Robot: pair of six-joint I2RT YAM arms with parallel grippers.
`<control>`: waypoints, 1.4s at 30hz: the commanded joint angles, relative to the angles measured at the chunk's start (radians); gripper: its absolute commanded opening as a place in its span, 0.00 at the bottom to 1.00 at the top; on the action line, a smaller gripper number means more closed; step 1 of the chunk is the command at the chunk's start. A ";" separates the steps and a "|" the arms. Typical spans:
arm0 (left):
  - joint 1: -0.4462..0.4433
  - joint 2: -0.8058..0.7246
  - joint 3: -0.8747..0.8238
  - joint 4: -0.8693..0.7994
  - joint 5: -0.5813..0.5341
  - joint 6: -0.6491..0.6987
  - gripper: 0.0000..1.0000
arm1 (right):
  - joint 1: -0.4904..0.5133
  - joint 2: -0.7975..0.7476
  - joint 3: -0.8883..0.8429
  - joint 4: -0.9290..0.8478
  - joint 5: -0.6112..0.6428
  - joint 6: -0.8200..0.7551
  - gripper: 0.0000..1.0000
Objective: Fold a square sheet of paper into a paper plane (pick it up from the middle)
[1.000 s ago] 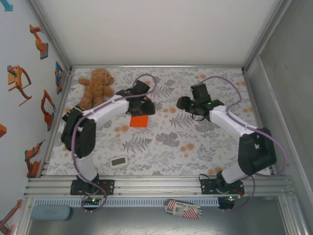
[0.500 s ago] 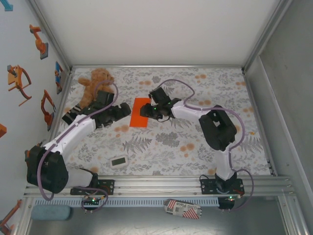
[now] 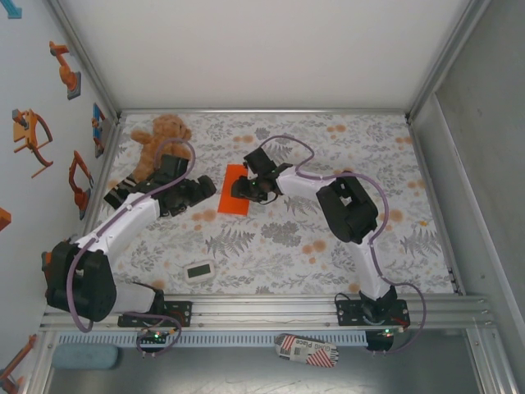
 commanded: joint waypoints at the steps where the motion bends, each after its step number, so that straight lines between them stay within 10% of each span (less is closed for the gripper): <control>1: 0.006 0.025 0.024 0.011 0.028 -0.010 0.96 | -0.009 -0.020 -0.034 -0.090 0.007 -0.070 0.42; 11: 0.004 0.077 0.015 0.102 0.180 -0.029 0.96 | -0.103 -0.243 -0.257 -0.163 -0.027 -0.347 0.41; 23: -0.067 0.136 -0.052 0.287 0.317 -0.160 1.00 | -0.127 -0.330 -0.392 0.087 0.028 -0.041 0.28; 42: -0.227 0.325 -0.044 0.428 0.357 -0.315 0.62 | -0.172 -0.211 -0.412 0.075 0.016 -0.009 0.20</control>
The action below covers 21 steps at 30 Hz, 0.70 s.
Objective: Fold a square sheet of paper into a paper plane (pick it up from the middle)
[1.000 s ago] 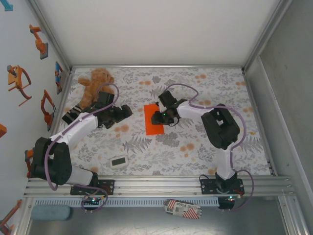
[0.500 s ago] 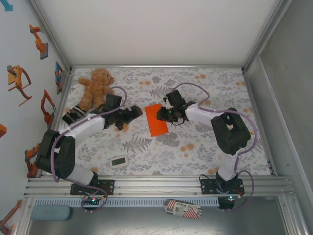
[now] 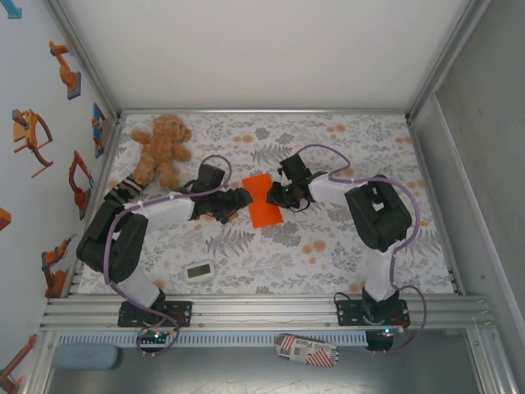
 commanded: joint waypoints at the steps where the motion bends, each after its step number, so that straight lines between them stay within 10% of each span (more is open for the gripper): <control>1: -0.020 0.035 0.014 0.016 0.012 -0.032 0.59 | -0.016 0.026 -0.032 -0.019 0.020 0.020 0.20; 21: -0.045 0.163 0.082 0.022 0.015 -0.053 0.27 | -0.018 0.023 -0.051 -0.014 0.006 0.011 0.17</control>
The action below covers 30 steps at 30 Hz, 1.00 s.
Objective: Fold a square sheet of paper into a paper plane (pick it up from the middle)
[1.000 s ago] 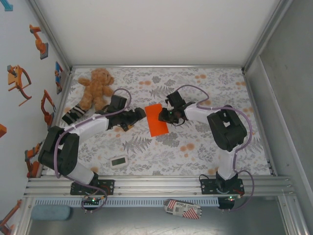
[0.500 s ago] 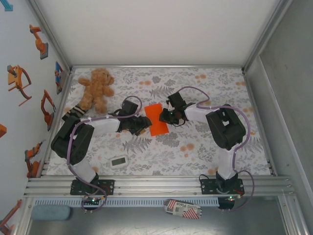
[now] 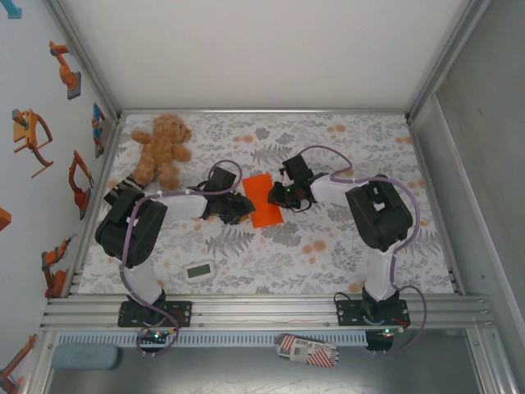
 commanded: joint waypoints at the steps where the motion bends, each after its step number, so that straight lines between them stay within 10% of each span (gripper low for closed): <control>1: -0.006 0.020 0.024 0.012 0.020 -0.004 0.27 | -0.006 0.022 -0.030 -0.048 0.034 0.001 0.17; 30: 0.060 0.056 0.007 0.215 0.151 -0.035 0.30 | -0.004 0.010 -0.033 -0.065 0.055 -0.007 0.15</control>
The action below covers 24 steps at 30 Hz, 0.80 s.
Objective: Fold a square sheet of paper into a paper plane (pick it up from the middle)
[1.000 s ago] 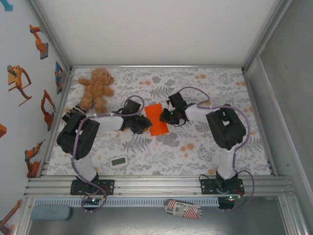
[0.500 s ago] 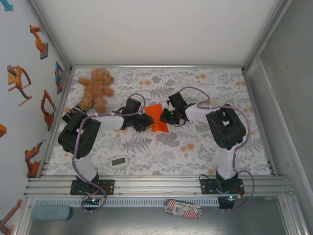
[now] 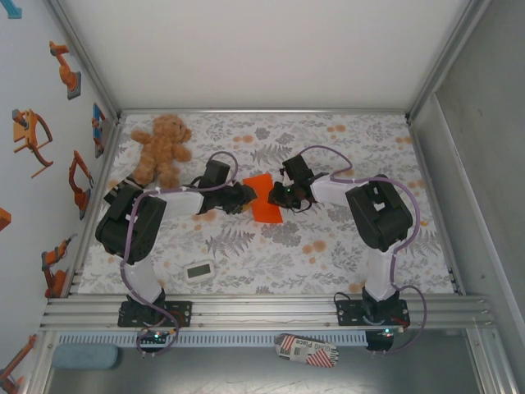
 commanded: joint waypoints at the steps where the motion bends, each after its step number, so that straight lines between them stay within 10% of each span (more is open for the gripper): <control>1: 0.004 0.036 0.001 0.028 0.036 -0.020 0.30 | -0.006 0.011 -0.030 -0.063 0.051 -0.007 0.15; 16: 0.013 0.054 -0.009 0.014 0.039 -0.039 0.12 | -0.006 -0.070 -0.041 0.020 0.018 -0.010 0.21; 24: 0.027 0.032 -0.009 -0.006 0.034 -0.041 0.04 | -0.004 -0.230 -0.081 0.056 0.115 -0.154 0.42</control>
